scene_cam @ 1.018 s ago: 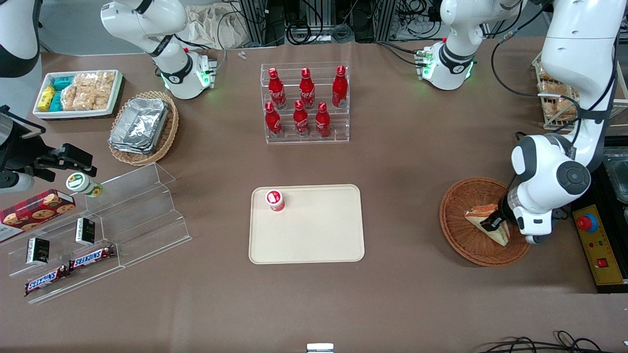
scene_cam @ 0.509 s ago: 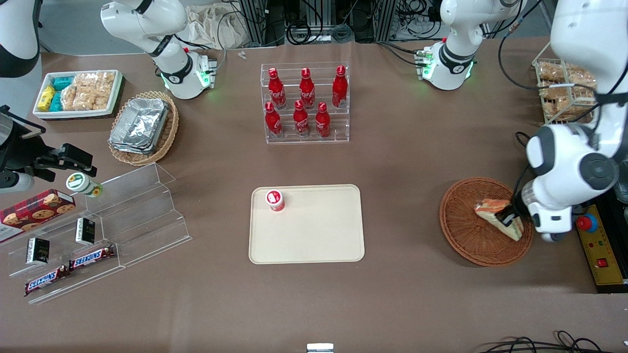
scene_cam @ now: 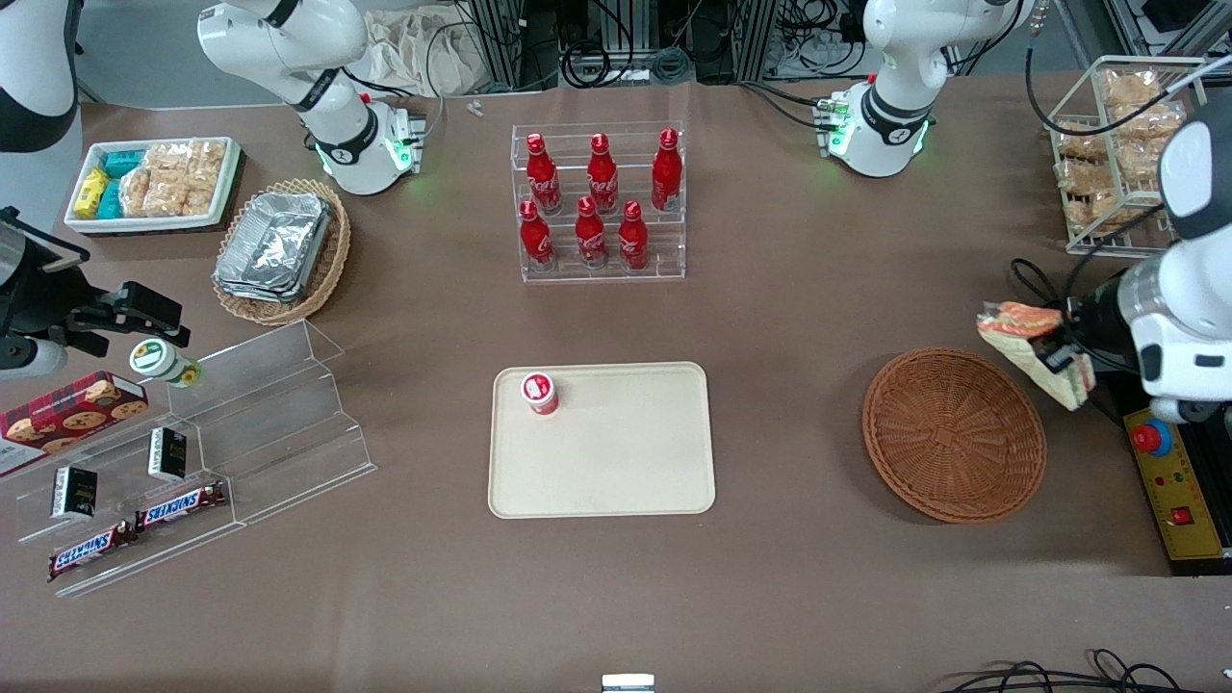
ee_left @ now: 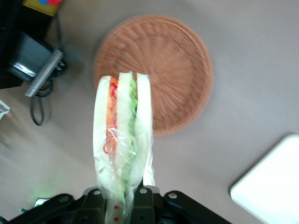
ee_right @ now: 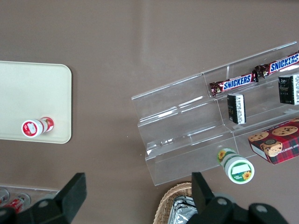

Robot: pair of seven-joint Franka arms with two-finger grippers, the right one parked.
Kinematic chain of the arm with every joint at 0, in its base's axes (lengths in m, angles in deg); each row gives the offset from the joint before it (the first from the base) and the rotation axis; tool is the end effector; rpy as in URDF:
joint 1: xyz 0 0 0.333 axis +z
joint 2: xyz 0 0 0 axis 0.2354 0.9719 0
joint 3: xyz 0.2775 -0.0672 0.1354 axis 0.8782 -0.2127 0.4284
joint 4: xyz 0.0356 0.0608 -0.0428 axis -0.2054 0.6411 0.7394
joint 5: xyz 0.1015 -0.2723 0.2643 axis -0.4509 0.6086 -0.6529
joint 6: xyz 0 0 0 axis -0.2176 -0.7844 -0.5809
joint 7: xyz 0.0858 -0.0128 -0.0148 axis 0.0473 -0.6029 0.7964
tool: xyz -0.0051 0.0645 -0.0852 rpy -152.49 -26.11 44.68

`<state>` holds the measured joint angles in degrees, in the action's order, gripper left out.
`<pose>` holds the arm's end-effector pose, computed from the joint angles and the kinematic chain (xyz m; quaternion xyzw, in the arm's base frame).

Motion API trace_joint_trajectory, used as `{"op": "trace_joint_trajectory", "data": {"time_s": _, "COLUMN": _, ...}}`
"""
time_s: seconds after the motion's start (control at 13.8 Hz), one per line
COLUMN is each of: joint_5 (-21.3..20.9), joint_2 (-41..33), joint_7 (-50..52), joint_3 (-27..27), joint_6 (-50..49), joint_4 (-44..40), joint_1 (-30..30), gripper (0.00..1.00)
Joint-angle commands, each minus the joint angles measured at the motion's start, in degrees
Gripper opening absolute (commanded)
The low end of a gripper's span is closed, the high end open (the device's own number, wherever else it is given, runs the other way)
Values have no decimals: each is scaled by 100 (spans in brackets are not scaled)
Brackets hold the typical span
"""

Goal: Place sandwich from basket to tray
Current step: 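Carry the sandwich over the white tray with the left gripper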

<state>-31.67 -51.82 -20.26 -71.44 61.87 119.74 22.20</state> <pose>0.6058 -0.0581 0.5482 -0.9516 -0.2970 0.0690 0.0385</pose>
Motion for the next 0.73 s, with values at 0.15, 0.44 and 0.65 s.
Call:
{"op": "trace_joint_trajectory", "data": {"time_s": 0.15, "joint_5": -67, "joint_2": 168, "joint_7": -172, "joint_3": -1201, "joint_6": -83, "joint_4": -48, "joint_1": -32, "gripper": 0}}
{"op": "trace_joint_trajectory", "data": {"time_s": 0.44, "joint_5": -111, "joint_2": 589, "joint_7": -163, "joint_3": -1450, "joint_6": 637, "joint_4": 23, "joint_1": -777, "gripper": 0}}
{"op": "trace_joint_trajectory", "data": {"time_s": 0.65, "joint_5": -111, "joint_2": 1054, "joint_7": -198, "joint_3": -1450, "joint_6": 1436, "joint_4": -3, "joint_1": -1244, "gripper": 0}}
